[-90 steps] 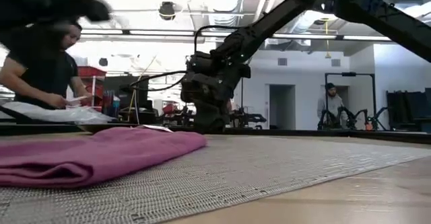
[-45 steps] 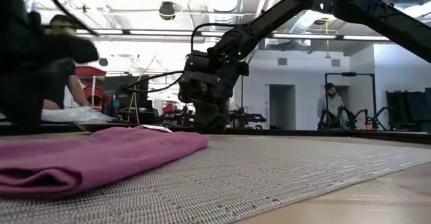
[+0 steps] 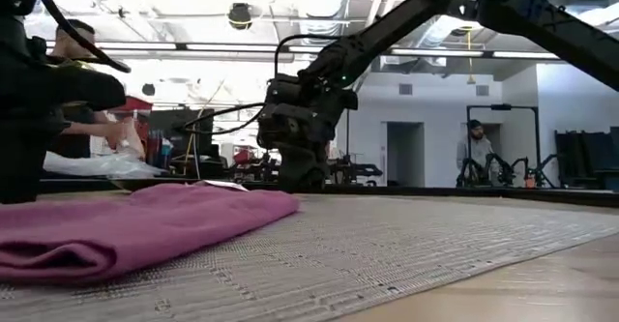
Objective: Set table place
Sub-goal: Put the pink table napkin on the gray table mat
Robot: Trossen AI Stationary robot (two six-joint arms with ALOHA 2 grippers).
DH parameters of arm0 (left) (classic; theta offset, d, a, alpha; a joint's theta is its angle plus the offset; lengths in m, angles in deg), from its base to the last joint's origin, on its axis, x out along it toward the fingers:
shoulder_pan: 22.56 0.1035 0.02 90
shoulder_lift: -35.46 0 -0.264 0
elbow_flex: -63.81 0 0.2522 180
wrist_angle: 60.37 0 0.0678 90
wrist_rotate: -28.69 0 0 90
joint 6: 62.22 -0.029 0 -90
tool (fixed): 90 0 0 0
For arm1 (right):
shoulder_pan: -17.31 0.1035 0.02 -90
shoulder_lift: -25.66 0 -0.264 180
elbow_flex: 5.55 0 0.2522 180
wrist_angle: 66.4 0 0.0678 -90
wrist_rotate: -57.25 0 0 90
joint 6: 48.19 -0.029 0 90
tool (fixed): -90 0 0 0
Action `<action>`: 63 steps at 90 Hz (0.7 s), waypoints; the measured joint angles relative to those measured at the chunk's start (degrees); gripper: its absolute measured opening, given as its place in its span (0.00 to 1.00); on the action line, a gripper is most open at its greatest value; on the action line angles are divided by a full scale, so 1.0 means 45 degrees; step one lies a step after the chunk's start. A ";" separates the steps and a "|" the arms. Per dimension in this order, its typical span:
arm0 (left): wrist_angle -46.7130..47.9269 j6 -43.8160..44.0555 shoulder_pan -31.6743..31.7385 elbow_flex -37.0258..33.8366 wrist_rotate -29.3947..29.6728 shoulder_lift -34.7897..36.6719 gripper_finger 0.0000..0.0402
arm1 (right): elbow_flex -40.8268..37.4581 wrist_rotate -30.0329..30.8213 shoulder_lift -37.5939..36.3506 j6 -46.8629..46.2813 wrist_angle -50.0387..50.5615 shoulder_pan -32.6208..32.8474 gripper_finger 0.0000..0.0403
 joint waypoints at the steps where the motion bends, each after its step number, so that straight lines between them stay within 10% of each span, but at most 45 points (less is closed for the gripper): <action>1: 0.0012 -0.0040 0.0035 0.0000 -0.0001 -0.0002 0.00 | 0.0000 -0.0026 0.0000 0.0003 0.0035 0.0016 0.00; 63: 0.4812 0.0900 0.2293 -0.0253 0.0902 0.0180 0.00 | 0.0015 -0.1346 -0.0418 0.1004 0.1495 0.1017 0.00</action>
